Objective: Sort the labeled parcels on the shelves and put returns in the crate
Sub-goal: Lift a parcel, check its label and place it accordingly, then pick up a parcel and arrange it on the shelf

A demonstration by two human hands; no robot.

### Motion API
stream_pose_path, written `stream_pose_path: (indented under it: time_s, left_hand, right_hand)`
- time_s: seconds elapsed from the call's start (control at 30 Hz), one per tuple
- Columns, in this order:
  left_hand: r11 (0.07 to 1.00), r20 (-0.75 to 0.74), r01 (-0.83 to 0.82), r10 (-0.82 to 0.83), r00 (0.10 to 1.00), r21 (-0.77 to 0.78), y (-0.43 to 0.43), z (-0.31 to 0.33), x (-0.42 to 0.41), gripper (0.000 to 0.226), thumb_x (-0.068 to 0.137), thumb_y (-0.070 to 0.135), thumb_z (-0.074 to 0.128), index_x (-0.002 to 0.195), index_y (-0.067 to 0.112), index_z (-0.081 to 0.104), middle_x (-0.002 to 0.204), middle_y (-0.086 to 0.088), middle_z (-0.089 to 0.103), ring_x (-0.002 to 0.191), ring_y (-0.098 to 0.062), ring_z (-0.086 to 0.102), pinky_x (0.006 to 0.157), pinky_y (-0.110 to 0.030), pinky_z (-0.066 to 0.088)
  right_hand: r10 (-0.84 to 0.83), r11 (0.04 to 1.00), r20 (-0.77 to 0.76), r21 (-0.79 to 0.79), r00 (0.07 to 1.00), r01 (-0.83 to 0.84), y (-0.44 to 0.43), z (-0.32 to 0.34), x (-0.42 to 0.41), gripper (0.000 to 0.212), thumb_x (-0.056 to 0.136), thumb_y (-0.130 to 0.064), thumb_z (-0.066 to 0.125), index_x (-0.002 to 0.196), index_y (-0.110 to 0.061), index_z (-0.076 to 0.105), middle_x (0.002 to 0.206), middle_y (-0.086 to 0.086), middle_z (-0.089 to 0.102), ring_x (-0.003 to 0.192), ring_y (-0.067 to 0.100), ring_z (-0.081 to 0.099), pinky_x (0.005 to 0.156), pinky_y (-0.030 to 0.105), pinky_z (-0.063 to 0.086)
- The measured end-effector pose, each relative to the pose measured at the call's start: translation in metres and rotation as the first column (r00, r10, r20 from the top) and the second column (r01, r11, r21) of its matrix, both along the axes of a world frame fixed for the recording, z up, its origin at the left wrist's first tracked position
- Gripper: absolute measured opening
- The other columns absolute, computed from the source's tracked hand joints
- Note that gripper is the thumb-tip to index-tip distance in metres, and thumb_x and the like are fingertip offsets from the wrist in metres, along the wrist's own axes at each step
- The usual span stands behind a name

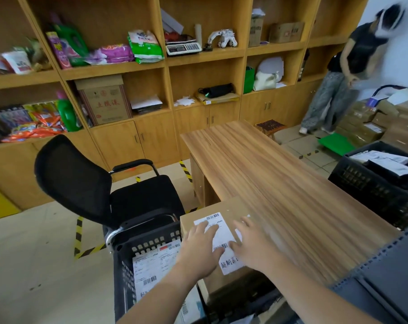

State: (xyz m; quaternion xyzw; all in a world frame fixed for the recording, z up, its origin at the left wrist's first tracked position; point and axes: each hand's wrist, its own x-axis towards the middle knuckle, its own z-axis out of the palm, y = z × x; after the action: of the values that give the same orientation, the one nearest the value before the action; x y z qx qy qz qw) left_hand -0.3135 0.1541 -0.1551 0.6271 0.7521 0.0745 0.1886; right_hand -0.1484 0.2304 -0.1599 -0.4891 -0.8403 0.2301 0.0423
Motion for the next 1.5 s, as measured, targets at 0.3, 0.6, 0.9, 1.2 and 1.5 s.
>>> stream_pose_path:
  time_s: [0.3, 0.6, 0.9, 1.2, 1.5]
  left_hand:
    - [0.98, 0.014, 0.176, -0.178, 0.984, 0.09, -0.001, 0.031, -0.001, 0.062, 0.099, 0.049, 0.051, 0.156, 0.031, 0.032, 0.162, 0.007, 0.034, 0.147, -0.02, 0.034, 0.118, -0.04, 0.034]
    - [0.84, 0.154, 0.519, -0.54, 0.827, 0.159, -0.047, 0.021, 0.06, 0.051, 0.093, 0.039, 0.062, 0.142, 0.027, 0.051, 0.14, 0.006, 0.052, 0.132, -0.018, 0.049, 0.105, -0.033, 0.043]
    - [0.539, 0.177, 0.839, -0.835, 0.521, 0.074, -0.158, 0.01, 0.189, 0.063, 0.096, 0.046, 0.06, 0.152, 0.027, 0.04, 0.152, 0.001, 0.043, 0.139, -0.023, 0.044, 0.109, -0.037, 0.043]
    - [0.275, 0.193, 0.956, -0.948, 0.252, 0.103, -0.315, 0.014, 0.321, 0.063, 0.095, 0.046, 0.063, 0.151, 0.03, 0.041, 0.154, 0.001, 0.043, 0.141, -0.022, 0.041, 0.113, -0.041, 0.04]
    - [0.138, 0.289, 0.989, -0.95, 0.12, 0.043, -0.485, 0.008, 0.439, 0.066, 0.094, 0.047, 0.065, 0.153, 0.029, 0.04, 0.151, 0.003, 0.043, 0.137, -0.02, 0.044, 0.112, -0.042, 0.042]
  right_hand:
    - [-0.214, 0.976, -0.065, 0.032, 0.975, 0.216, -0.044, 0.042, 0.013, 0.046, 0.099, -0.044, 0.057, 0.142, -0.033, 0.047, 0.146, -0.014, 0.045, 0.127, 0.017, 0.052, 0.104, 0.037, 0.045]
    - [-0.653, 0.757, -0.009, -0.011, 0.757, 0.653, -0.178, 0.039, 0.079, 0.06, 0.1, -0.044, 0.054, 0.156, -0.033, 0.035, 0.161, -0.008, 0.034, 0.144, 0.024, 0.038, 0.116, 0.043, 0.037]
    - [-0.928, 0.372, 0.035, -0.002, 0.372, 0.928, -0.374, 0.031, 0.18, 0.063, 0.1, -0.039, 0.058, 0.157, -0.029, 0.034, 0.164, -0.006, 0.03, 0.147, 0.02, 0.035, 0.119, 0.039, 0.033]
    - [-0.999, 0.015, 0.043, -0.01, 0.015, 1.0, -0.591, 0.041, 0.264, 0.066, 0.098, -0.045, 0.062, 0.157, -0.03, 0.035, 0.163, -0.004, 0.032, 0.142, 0.024, 0.043, 0.113, 0.041, 0.042]
    - [-0.985, -0.148, 0.092, -0.026, -0.145, 0.989, -0.78, 0.039, 0.341, 0.065, 0.097, -0.038, 0.06, 0.157, -0.03, 0.037, 0.162, -0.002, 0.036, 0.142, 0.025, 0.045, 0.114, 0.039, 0.042]
